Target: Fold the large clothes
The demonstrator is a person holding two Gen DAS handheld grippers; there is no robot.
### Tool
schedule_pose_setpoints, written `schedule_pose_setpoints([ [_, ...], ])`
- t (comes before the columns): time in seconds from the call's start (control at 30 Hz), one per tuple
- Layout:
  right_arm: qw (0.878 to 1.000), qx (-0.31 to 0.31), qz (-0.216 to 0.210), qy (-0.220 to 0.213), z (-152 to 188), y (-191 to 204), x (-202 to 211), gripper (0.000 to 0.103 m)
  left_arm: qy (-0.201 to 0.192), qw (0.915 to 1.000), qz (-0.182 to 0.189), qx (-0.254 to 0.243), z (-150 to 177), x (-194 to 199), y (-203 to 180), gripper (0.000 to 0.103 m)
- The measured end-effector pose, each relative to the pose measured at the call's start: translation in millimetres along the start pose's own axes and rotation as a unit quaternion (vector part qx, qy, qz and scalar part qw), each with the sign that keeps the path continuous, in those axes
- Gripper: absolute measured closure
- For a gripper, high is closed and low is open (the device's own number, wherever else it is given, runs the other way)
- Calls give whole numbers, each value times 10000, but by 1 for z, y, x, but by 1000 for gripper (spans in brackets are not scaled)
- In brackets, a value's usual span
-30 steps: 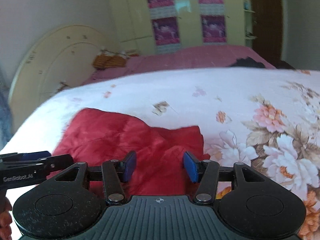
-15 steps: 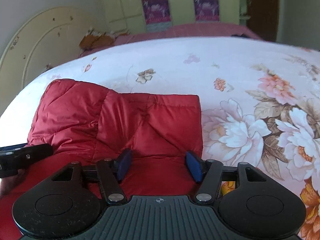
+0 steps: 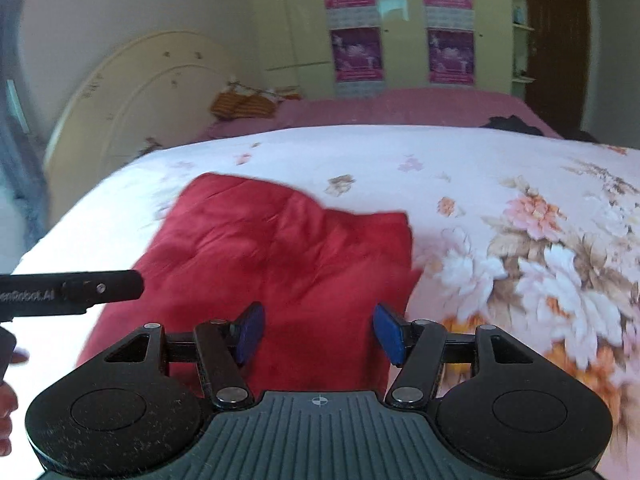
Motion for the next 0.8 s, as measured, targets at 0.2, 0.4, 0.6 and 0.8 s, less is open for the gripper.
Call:
schedule_pose_setpoints([
  [0.2, 9987, 39, -491, -150, 48, 1, 64, 1, -211, 9976, -652, -131, 58, 65, -25, 0],
  [0.4, 9973, 276, -594, -334, 100, 4, 132, 1, -550, 9954, -783, 99, 122, 130, -51, 0],
  [0.6, 9962, 480, -449, -576, 151, 9, 203, 0, -614, 9945, -683, 508, 175, 180, -64, 0],
  [0.8, 9974, 184, -136, -677, 185, 15, 260, 0, -692, 9917, -1025, 346, 218, 215, -82, 1],
])
Point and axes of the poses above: each gripper's, at about its wrist camera, not at the fingertips, and x roughly against the way its jaws point, y to its left, z to its underside, the point moved 2 cm from there along -x, roughly the way its jaws point, and after that the axes turned 15 degrees about y, right-handed, at the moved point
